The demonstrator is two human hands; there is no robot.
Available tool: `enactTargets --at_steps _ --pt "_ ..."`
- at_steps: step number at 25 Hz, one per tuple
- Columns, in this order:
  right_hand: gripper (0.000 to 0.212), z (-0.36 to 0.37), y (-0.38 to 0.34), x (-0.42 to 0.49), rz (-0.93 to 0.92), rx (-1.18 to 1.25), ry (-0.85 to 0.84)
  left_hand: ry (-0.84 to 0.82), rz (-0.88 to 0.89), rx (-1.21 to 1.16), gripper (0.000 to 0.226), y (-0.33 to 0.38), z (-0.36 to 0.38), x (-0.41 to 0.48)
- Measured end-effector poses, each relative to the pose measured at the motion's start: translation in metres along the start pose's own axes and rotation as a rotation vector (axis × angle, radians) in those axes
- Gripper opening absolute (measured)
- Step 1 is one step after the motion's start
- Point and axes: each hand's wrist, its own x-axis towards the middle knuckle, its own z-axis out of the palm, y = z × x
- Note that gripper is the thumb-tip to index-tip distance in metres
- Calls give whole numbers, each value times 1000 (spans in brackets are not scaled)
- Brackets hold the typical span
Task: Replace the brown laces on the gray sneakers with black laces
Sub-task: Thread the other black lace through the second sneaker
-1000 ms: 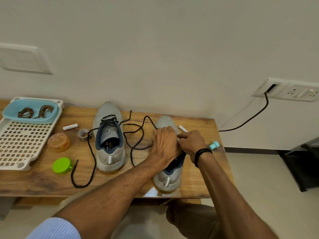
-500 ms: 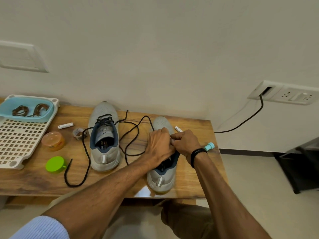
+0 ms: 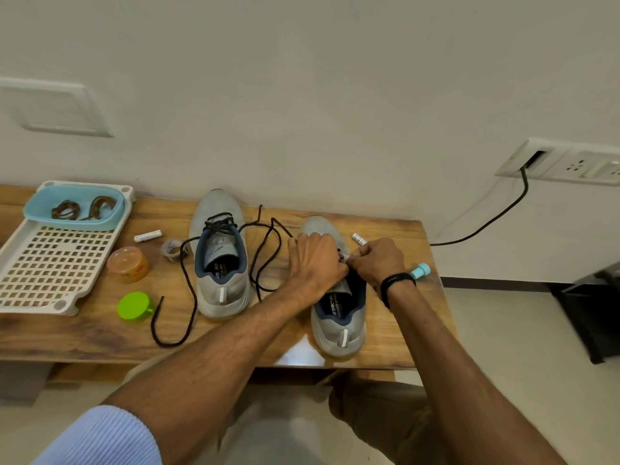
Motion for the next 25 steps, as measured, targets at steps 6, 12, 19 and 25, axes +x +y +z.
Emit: enactTargets --at_steps 6,12,19,25 --pt "22 1 3 -2 44 194 -6 -26 -68 -87 18 5 5 -3" --pt "23 3 6 -2 24 183 -31 -37 -124 -261 24 1 7 -1" --pt "15 -3 1 3 267 591 -176 42 -34 -58 30 2 -20 -14" --pt "36 10 7 10 172 413 -180 -12 119 60 41 22 -10 -59"
